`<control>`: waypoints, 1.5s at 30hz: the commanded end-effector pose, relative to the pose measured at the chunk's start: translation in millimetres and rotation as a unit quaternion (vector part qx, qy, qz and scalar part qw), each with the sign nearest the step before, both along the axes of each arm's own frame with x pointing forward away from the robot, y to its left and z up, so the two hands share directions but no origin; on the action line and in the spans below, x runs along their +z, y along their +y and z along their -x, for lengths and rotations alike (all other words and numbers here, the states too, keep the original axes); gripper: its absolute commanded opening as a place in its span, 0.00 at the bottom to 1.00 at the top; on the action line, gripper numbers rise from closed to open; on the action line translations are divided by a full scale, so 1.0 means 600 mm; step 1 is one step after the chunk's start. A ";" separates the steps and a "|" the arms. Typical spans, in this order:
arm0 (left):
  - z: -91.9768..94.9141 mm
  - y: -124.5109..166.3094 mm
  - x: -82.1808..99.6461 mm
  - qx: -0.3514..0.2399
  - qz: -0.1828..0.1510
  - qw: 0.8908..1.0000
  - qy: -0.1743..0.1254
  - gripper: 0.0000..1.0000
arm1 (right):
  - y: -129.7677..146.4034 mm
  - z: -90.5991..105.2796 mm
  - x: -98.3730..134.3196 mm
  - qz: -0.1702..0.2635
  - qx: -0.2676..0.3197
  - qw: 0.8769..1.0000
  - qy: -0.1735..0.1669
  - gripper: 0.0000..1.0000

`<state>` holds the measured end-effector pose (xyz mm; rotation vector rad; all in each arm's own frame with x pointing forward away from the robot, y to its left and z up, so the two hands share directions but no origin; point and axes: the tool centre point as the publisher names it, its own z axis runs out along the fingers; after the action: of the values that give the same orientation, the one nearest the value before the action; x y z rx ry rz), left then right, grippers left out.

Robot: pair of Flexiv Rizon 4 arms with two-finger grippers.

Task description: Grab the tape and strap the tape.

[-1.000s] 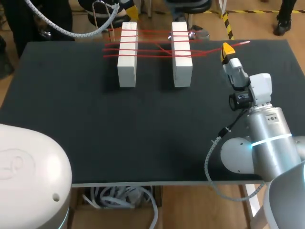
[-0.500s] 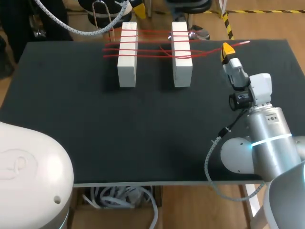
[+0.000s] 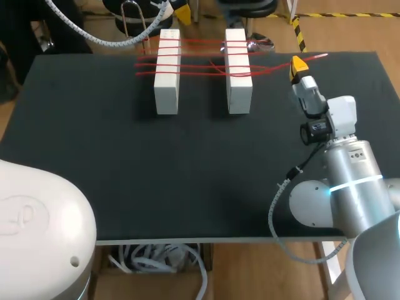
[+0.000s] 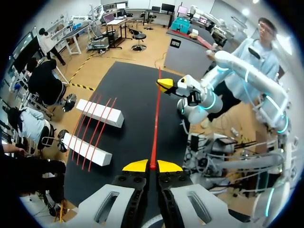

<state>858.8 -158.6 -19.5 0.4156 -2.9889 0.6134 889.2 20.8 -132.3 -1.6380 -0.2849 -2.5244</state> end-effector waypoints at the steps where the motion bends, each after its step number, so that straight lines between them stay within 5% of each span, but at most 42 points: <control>1: 0.000 0.000 0.000 0.000 -0.001 1.000 0.000 0.00 | 0.005 0.007 -0.030 -0.032 -0.001 0.992 -0.122 0.00; 7: 0.000 0.000 0.000 0.000 -0.001 1.000 0.000 0.00 | 0.018 0.000 -0.025 -0.013 -0.009 0.994 -0.113 0.00; 15: 0.000 0.000 0.000 0.000 -0.001 1.000 0.000 0.00 | 0.028 -0.012 0.012 0.106 -0.012 0.983 -0.149 0.00; 25: 0.000 0.000 0.000 0.000 -0.001 1.000 0.000 0.00 | 0.012 -0.019 0.060 0.244 -0.079 0.941 -0.222 0.00; 38: 0.000 0.000 0.000 0.000 -0.001 1.000 0.000 0.00 | -0.002 -0.012 0.117 0.364 -0.143 0.891 -0.230 0.00; 45: 0.000 0.000 0.000 0.000 -0.001 1.000 0.000 0.00 | -0.009 0.011 0.132 0.447 -0.148 0.860 -0.196 0.00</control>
<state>858.8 -158.6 -19.5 0.4157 -2.9891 0.6135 897.5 18.3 -69.0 -1.2368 -1.3751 -3.3291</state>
